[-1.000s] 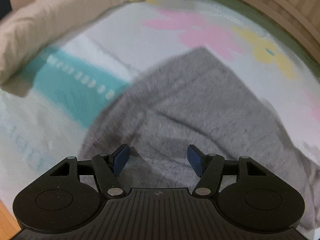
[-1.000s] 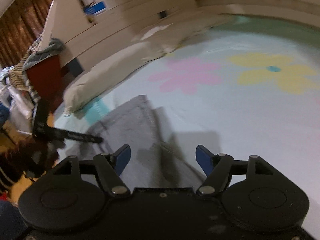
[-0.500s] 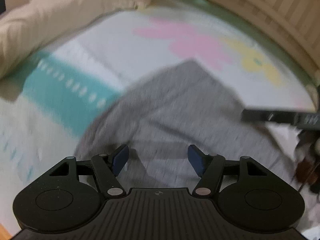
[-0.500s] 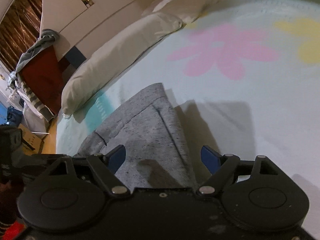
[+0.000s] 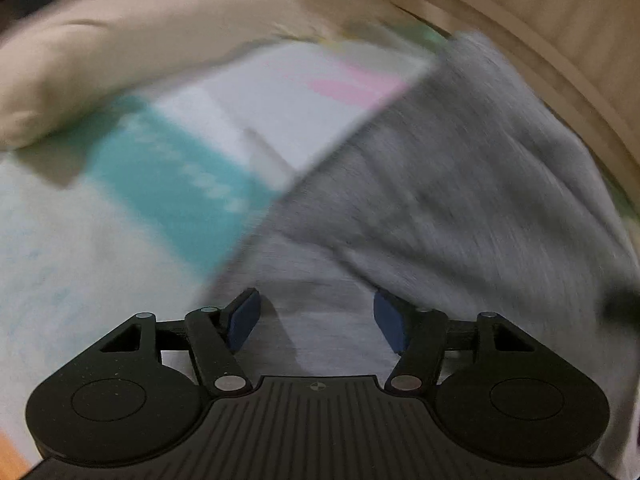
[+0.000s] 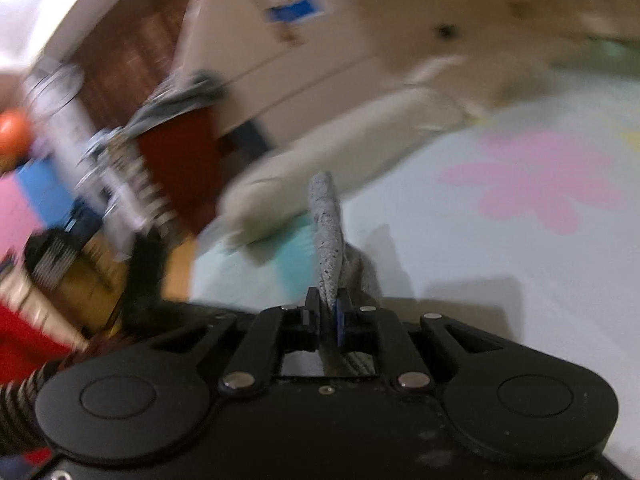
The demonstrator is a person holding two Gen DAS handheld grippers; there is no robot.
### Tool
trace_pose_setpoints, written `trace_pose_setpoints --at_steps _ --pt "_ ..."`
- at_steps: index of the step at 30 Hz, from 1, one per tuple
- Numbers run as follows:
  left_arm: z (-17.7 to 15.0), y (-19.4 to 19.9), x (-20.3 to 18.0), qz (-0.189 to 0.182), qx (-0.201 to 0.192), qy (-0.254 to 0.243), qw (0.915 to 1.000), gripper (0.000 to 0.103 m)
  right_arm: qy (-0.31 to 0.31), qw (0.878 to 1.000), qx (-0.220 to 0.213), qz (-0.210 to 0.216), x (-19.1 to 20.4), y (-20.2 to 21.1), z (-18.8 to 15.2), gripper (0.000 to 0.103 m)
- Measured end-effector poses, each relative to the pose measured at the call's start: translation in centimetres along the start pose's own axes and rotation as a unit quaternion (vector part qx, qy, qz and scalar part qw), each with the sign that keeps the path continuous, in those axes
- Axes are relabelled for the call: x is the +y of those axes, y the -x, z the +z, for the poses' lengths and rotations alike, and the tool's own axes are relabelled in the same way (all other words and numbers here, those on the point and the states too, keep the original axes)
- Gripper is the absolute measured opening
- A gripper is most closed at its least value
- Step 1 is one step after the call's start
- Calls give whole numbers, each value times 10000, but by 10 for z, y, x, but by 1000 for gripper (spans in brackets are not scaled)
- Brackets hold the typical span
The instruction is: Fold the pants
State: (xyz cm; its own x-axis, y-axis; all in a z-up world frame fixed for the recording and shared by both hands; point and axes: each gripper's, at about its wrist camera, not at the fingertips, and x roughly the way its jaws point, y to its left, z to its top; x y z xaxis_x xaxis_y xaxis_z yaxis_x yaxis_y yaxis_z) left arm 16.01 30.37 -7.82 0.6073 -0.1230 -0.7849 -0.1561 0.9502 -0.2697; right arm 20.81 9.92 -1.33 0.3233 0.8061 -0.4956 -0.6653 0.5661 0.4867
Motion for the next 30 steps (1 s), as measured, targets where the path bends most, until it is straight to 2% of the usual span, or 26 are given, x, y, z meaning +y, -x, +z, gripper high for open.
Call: trace_pose_setpoints --at_steps 3,7,11,13,17,22,23,25,30 --pt "-5 27 38 226 -247 547 9979 61 455 9984 293 136 44 -20 -29 9" --pt "-10 59 75 658 -449 763 9939 61 1018 9908 887 43 82 -57 -70 9" --pt "-9 90 83 821 -797 747 9906 62 1440 9826 1170 -124 100 -79 -98 10" --pt "-6 98 73 708 -890 581 9918 62 1482 9814 1207 -175 104 -86 -104 10" --pt "3 86 31 159 -760 84 9969 62 1466 9815 1210 -236 105 -93 -106 11" --pt "-6 43 -14 -356 -270 -491 9978 62 1438 9825 1157 -250 104 -89 -107 11" --pt "-10 32 -17 -339 -103 -516 9980 62 1419 9830 1142 -237 103 -81 -111 12" --pt "-22 15 -12 -69 135 -469 9988 62 1358 9842 1122 -189 101 -74 -109 17" --pt "-43 19 -7 -21 -150 -680 9976 62 998 9909 904 -16 82 -31 -88 25"
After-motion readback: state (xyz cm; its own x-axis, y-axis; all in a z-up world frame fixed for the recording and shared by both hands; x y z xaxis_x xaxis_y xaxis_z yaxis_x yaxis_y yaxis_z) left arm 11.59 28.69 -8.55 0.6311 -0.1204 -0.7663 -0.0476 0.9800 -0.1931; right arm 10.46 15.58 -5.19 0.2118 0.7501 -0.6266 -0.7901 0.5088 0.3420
